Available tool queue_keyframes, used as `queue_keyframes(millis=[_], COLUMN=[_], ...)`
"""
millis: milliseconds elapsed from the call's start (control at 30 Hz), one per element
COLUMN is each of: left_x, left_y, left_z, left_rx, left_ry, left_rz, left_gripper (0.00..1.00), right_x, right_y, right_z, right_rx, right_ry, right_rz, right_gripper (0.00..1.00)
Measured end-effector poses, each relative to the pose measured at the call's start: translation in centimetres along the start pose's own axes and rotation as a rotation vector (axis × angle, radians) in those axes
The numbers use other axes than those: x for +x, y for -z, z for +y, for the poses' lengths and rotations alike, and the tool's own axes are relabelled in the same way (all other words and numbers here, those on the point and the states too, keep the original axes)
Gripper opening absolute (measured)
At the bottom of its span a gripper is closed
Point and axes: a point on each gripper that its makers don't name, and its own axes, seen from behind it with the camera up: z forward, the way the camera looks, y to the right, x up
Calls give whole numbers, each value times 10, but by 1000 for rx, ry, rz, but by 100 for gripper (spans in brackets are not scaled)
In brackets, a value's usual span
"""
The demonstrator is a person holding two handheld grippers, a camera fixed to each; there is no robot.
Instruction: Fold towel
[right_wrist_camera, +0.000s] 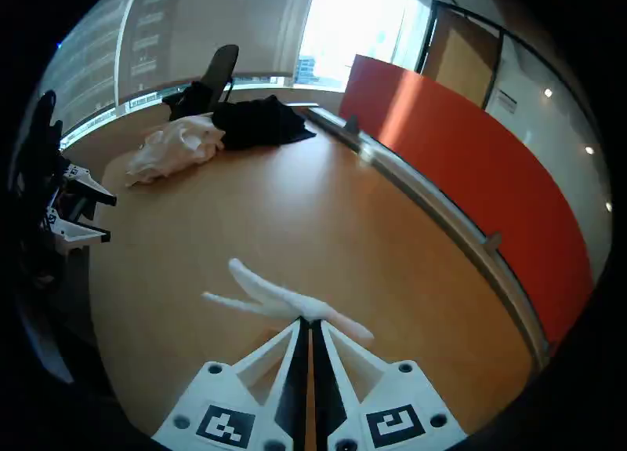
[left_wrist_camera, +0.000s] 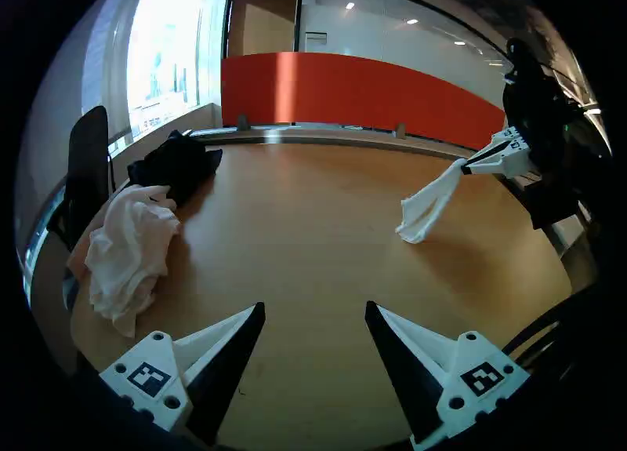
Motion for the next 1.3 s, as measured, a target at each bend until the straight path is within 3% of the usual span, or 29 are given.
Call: queue_keyframes(millis=[200,667,1300], left_x=[6,10,21], left_y=[0,-7,-22], left_z=[1,5,18], left_rx=[-16,-45,-65], left_ry=[-3,-11,-30], left_rz=[8,5,-8], left_gripper=[95,95,95], right_x=[2,-30,-120], right_y=[21,69,150], right_z=[16,58,137], right_rx=[-29,-71,-172], right_ry=[7,-56,-151], right_rz=[-7,-38,-119], right_gripper=[3,3,3])
